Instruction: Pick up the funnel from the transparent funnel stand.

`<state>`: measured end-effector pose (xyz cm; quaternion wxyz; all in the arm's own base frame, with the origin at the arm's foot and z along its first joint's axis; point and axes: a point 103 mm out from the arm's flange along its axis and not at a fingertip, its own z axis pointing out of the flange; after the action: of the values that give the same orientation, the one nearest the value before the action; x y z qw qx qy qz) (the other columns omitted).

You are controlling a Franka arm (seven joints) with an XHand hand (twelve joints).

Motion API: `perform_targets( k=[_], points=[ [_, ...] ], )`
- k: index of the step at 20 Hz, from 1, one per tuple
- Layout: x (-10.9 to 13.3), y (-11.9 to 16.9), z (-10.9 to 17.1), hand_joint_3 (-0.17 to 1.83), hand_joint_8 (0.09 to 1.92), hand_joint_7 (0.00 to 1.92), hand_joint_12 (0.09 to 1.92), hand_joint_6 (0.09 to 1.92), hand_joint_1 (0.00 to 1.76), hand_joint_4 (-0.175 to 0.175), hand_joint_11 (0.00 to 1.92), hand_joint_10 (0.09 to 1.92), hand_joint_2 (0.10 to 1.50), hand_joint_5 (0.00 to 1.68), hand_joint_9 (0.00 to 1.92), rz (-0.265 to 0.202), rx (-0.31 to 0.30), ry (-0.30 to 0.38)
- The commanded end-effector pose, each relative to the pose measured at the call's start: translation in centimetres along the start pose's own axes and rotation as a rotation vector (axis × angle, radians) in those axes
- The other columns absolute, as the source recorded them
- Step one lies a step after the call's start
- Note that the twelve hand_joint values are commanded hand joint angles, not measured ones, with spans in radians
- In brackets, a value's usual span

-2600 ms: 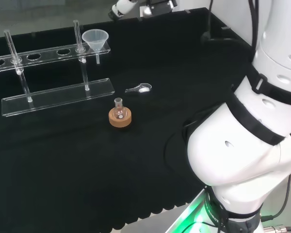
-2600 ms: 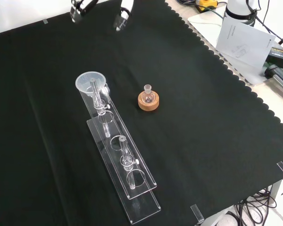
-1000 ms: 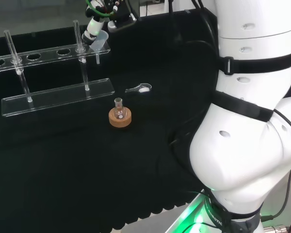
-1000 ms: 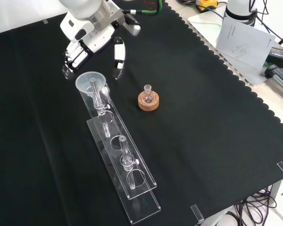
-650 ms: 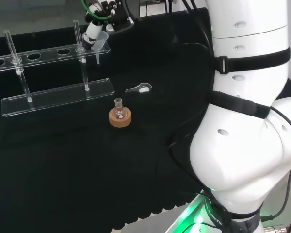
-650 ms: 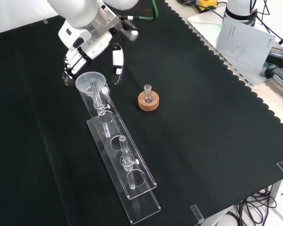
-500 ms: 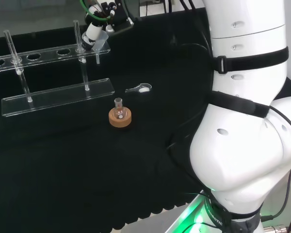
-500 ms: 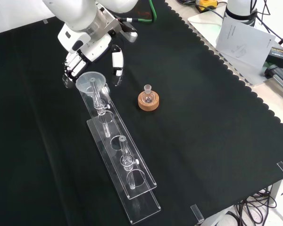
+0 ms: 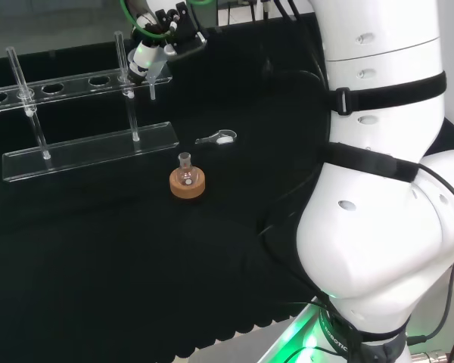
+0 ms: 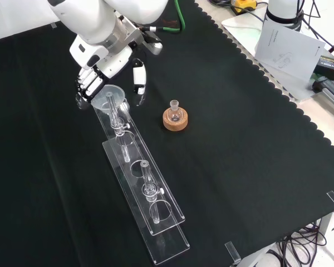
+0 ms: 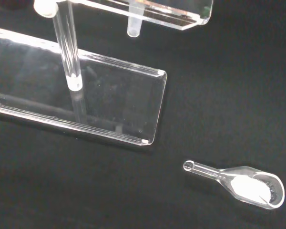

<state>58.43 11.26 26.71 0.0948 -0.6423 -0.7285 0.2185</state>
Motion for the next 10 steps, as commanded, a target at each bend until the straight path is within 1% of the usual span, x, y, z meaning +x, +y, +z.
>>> perform_targets(
  k=[1,3,6,10],
  points=[
    [-0.07,0.67,0.06,0.29,0.58,0.0,1.49,0.09,0.63,-0.03,0.34,0.87,0.73,0.05,0.14,0.001,0.002,-0.016],
    [-0.5,0.61,0.18,0.3,0.59,0.0,1.49,0.09,0.64,-0.03,0.34,0.86,0.73,0.06,0.14,0.001,-0.005,-0.01],
    [-0.49,0.78,0.03,0.3,0.61,0.0,1.49,0.09,0.65,-0.029,0.34,0.86,0.73,0.07,0.14,0.005,0.0,-0.024],
    [-0.8,1.25,-0.22,0.31,0.62,0.0,1.49,0.09,0.65,-0.025,0.34,0.86,0.73,0.08,0.15,0.01,0.002,-0.026]
  ],
)
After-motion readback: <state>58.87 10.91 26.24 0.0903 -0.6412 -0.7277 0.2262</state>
